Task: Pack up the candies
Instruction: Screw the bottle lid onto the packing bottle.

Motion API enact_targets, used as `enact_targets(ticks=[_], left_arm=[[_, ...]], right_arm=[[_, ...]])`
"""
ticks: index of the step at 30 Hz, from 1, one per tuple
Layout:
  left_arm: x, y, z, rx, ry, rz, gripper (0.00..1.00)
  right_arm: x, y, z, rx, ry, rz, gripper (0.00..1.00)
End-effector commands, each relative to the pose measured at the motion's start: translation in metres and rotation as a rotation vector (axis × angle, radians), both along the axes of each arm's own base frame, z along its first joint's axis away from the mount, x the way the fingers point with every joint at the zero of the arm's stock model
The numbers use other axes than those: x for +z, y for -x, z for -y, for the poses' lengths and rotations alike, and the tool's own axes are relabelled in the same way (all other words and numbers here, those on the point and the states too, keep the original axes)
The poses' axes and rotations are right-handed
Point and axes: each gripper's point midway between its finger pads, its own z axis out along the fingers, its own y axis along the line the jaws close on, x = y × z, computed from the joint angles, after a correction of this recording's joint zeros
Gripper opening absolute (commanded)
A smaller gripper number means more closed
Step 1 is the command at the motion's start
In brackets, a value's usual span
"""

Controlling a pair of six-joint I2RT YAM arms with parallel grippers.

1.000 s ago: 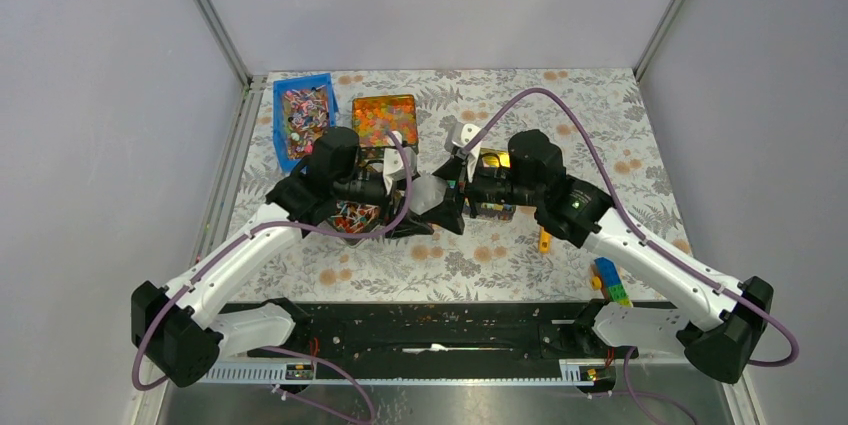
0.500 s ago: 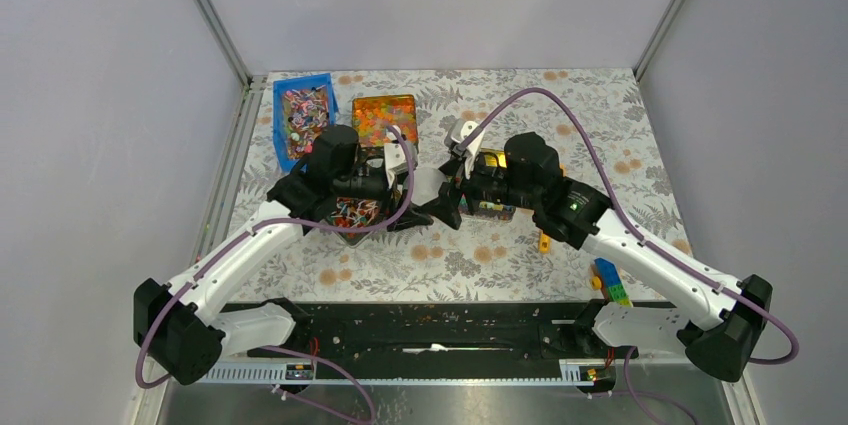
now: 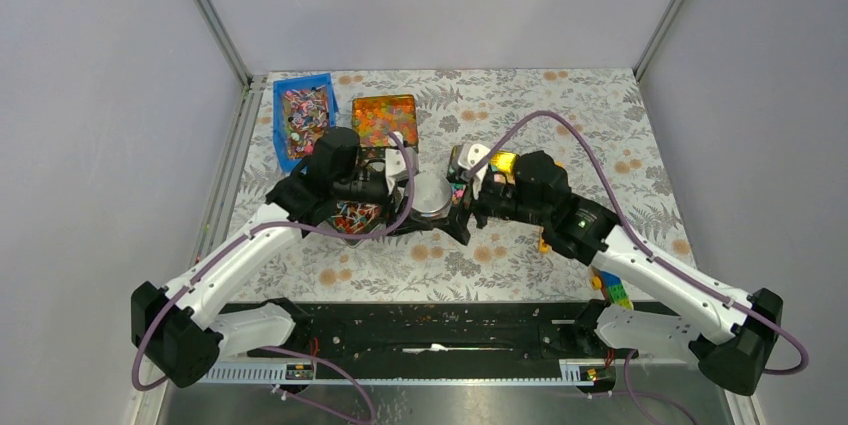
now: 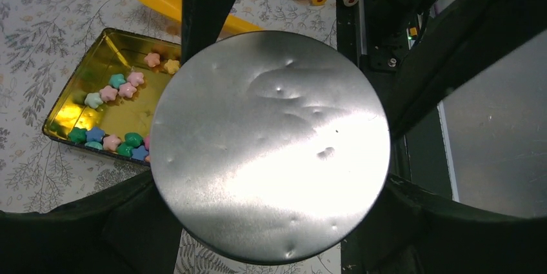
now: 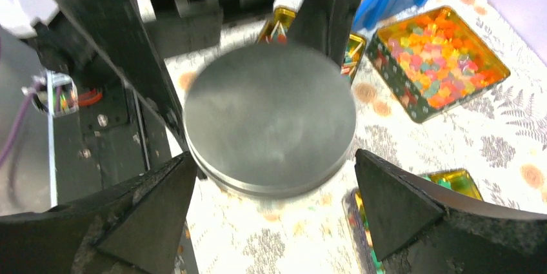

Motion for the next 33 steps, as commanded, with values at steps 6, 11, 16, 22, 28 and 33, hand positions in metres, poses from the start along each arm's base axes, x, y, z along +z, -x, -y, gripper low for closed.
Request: enact_targets(ticks=[6,11,16,22,28,33], left_arm=[[0.071,0.034,0.002,-0.182,0.166,0.189,0.24],[0.066,0.045,0.002,-0.242,0.17,0.178,0.24],[0.059,0.05,0.002,-0.272,0.153,0.168,0.24],[0.053,0.053,0.004,-0.287,0.142,0.152,0.24],[0.049,0.057,0.006,-0.309,0.141,0.137,0.24],[0.048,0.06,0.007,-0.326,0.144,0.13,0.24]], right_arm=[[-0.009,0.029,0.015,0.191,0.044,0.063,1.0],[0.023,0.023,0.012,0.21,-0.008,0.099,1.0],[0.047,0.026,0.007,0.28,-0.052,0.112,1.0],[0.057,0.037,-0.001,0.372,-0.082,0.091,1.0],[0.061,0.042,-0.004,0.411,-0.092,0.089,1.0],[0.062,0.051,-0.008,0.477,-0.107,0.05,1.0]])
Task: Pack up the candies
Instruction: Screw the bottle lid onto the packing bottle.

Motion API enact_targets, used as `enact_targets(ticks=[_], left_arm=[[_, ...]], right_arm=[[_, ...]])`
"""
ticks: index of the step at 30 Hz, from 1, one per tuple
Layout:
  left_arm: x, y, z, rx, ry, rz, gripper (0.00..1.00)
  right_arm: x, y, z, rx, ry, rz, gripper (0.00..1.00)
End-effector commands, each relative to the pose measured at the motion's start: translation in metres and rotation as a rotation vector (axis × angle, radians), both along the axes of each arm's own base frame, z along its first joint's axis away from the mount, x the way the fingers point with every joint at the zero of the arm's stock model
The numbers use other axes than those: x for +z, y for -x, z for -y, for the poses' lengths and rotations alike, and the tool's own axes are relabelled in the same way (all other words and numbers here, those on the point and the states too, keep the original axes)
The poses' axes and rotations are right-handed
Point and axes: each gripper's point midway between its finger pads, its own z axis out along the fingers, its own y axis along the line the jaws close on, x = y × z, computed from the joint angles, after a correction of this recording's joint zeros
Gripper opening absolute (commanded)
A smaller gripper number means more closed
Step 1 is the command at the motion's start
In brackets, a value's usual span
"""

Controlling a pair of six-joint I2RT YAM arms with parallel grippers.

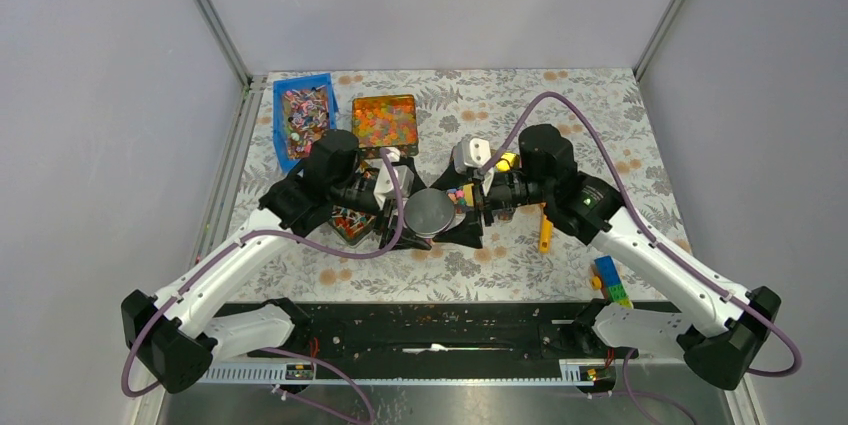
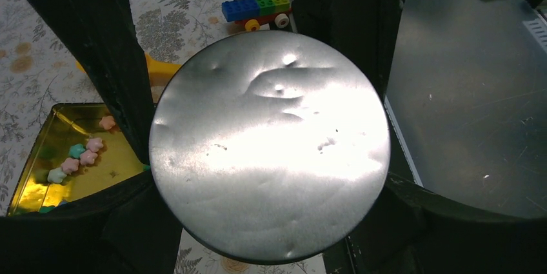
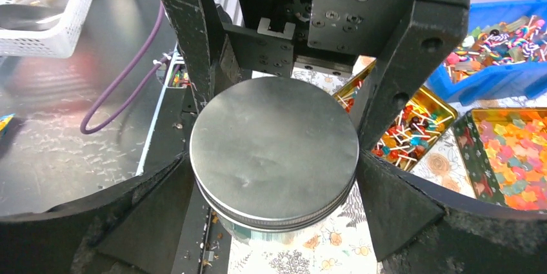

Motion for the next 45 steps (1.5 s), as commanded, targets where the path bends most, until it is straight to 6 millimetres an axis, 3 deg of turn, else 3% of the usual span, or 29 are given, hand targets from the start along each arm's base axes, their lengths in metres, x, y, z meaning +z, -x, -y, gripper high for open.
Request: enact_targets(ticks=[1,7,11,15,19,21,25,30,40,43,45], left_arm=[[0.018,0.009,0.004,-0.081,0.06,0.051,0.24],[0.02,0.01,0.005,-0.085,0.062,0.052,0.24],[0.02,0.01,0.006,-0.081,0.061,0.052,0.24],[0.021,0.007,0.006,-0.061,0.055,0.049,0.23],[0.019,-0.003,0.008,-0.013,0.035,0.047,0.22],[0.015,-0.01,0.01,0.016,0.02,0.041,0.2],[0.009,-0.023,0.013,0.074,-0.004,0.033,0.2],[0.004,-0.039,0.018,0.139,-0.014,0.026,0.19],[-0.001,-0.067,0.03,0.252,-0.007,0.013,0.18],[-0.005,-0.068,0.031,0.256,-0.011,0.008,0.17],[-0.009,-0.068,0.031,0.252,-0.014,0.004,0.17]], right_arm=[[0.033,0.005,-0.006,0.07,-0.084,0.03,1.0],[0.033,0.004,-0.01,0.075,-0.091,0.016,0.95],[0.029,0.001,-0.01,0.062,-0.084,0.001,0.78],[0.021,-0.006,-0.009,0.014,-0.068,-0.004,0.68],[0.002,-0.015,-0.007,-0.049,-0.031,-0.011,0.55],[-0.007,-0.018,-0.006,-0.067,-0.004,-0.022,0.37],[-0.026,-0.025,-0.006,-0.116,0.057,-0.057,0.32],[-0.044,-0.045,-0.005,-0.276,0.097,-0.069,0.18],[-0.059,-0.067,-0.016,-0.51,0.086,-0.108,0.2],[-0.061,-0.07,-0.015,-0.536,0.091,-0.122,0.33],[-0.063,-0.07,-0.013,-0.539,0.101,-0.116,0.54]])
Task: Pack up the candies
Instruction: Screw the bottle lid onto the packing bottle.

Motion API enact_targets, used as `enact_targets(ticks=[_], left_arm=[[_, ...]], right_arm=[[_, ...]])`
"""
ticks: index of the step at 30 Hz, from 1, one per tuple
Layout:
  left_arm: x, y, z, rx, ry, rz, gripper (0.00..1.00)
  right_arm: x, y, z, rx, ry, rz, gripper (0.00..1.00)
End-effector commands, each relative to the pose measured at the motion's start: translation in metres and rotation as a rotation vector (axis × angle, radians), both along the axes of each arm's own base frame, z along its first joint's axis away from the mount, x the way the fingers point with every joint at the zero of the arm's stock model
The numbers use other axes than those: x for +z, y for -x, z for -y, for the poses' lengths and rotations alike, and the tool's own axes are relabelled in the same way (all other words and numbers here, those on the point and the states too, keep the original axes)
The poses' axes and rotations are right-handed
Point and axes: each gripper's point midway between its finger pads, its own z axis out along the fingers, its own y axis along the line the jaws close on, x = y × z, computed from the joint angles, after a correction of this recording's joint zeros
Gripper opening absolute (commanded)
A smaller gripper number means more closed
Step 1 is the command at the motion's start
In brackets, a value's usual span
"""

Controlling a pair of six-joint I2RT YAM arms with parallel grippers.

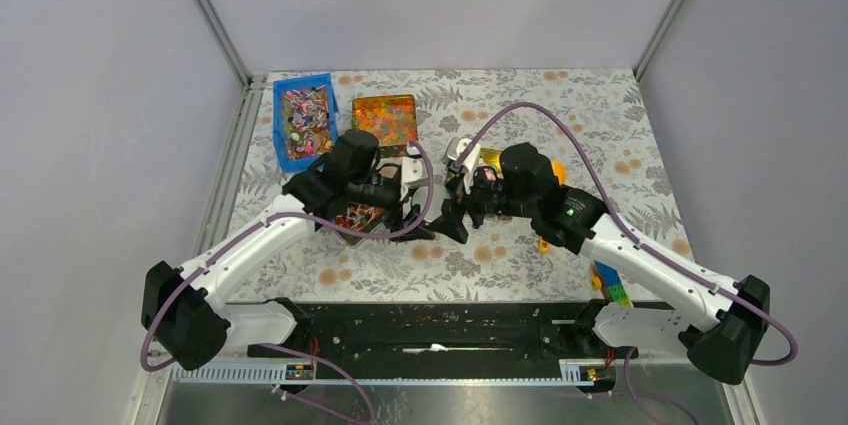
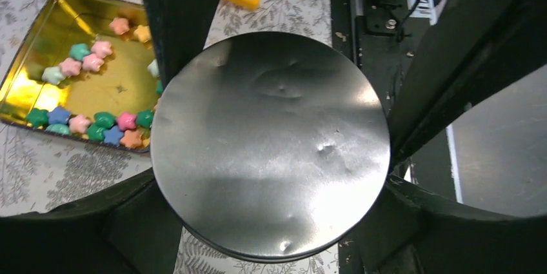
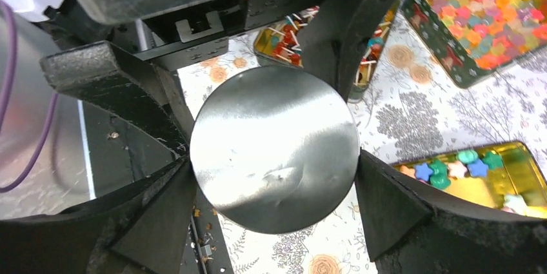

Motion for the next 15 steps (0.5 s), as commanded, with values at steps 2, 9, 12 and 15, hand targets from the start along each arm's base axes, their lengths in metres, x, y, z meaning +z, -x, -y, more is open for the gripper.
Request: enact_targets(ticks=[2,9,12,15], left_arm=[[0.046,-0.026,0.026,0.075,0.16,0.114,0.17],[0.024,-0.02,0.022,0.069,0.141,0.094,0.18],[0.005,-0.019,0.021,0.067,0.125,0.075,0.18],[-0.022,-0.023,0.017,0.091,0.091,0.091,0.15]], right_arm=[[-0.001,-0.032,-0.009,-0.178,-0.017,0.052,0.76],[-0.01,-0.034,0.015,-0.269,0.012,0.07,1.0],[-0.015,-0.029,0.023,-0.285,0.011,0.057,1.0],[-0.018,-0.023,0.03,-0.293,0.003,0.042,1.0]])
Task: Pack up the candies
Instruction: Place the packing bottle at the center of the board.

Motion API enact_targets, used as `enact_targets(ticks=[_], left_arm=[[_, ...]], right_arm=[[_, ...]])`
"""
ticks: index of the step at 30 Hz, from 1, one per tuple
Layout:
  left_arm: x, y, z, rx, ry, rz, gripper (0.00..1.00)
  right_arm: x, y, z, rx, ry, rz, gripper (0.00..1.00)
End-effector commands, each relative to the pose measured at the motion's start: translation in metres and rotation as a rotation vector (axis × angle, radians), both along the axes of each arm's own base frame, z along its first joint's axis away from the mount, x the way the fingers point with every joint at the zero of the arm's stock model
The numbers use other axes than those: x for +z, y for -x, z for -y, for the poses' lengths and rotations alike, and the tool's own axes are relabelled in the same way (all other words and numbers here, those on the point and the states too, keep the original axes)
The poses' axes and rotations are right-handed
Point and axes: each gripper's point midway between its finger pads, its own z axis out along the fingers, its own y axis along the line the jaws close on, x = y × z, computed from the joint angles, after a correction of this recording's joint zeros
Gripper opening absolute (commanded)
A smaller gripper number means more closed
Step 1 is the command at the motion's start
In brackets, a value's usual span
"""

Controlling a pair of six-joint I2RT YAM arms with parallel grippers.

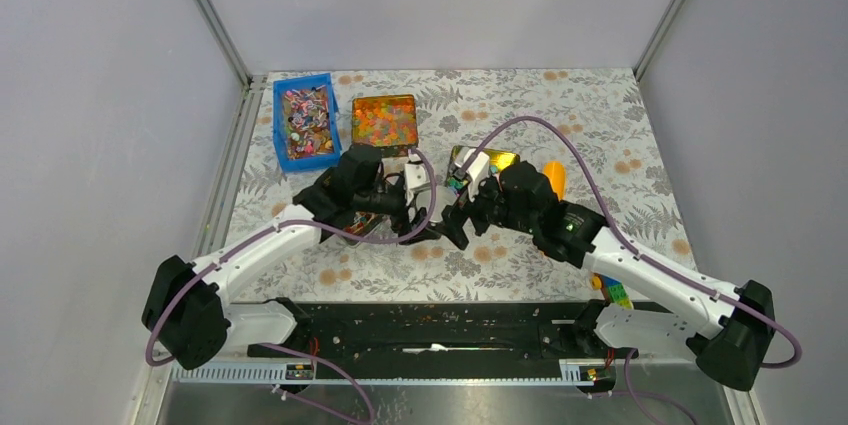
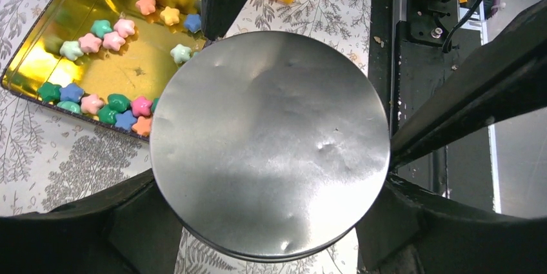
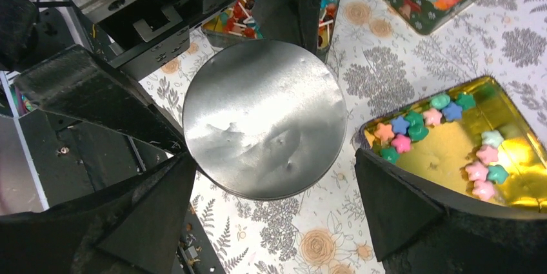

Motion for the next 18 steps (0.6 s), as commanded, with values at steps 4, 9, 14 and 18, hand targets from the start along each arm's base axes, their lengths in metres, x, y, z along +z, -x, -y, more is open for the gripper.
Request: enact_targets(ticks=[4,9,14,18], left_arm=[[-0.03,-0.007,0.007,-0.005,0.045,0.115,0.15],[-0.065,-0.005,0.005,-0.005,0.002,0.107,0.14],[-0.089,-0.002,0.013,-0.023,-0.024,0.094,0.14],[-0.105,0.0,0.025,-0.046,-0.037,0.072,0.15]], right_arm=[[0.004,-0.002,0.018,-0.112,-0.048,0.013,1.0],[-0.002,0.003,0.031,-0.157,-0.041,-0.015,1.0],[-0.004,0.006,0.042,-0.183,-0.024,-0.016,0.99],[-0.006,0.006,0.051,-0.215,-0.007,-0.015,1.0]])
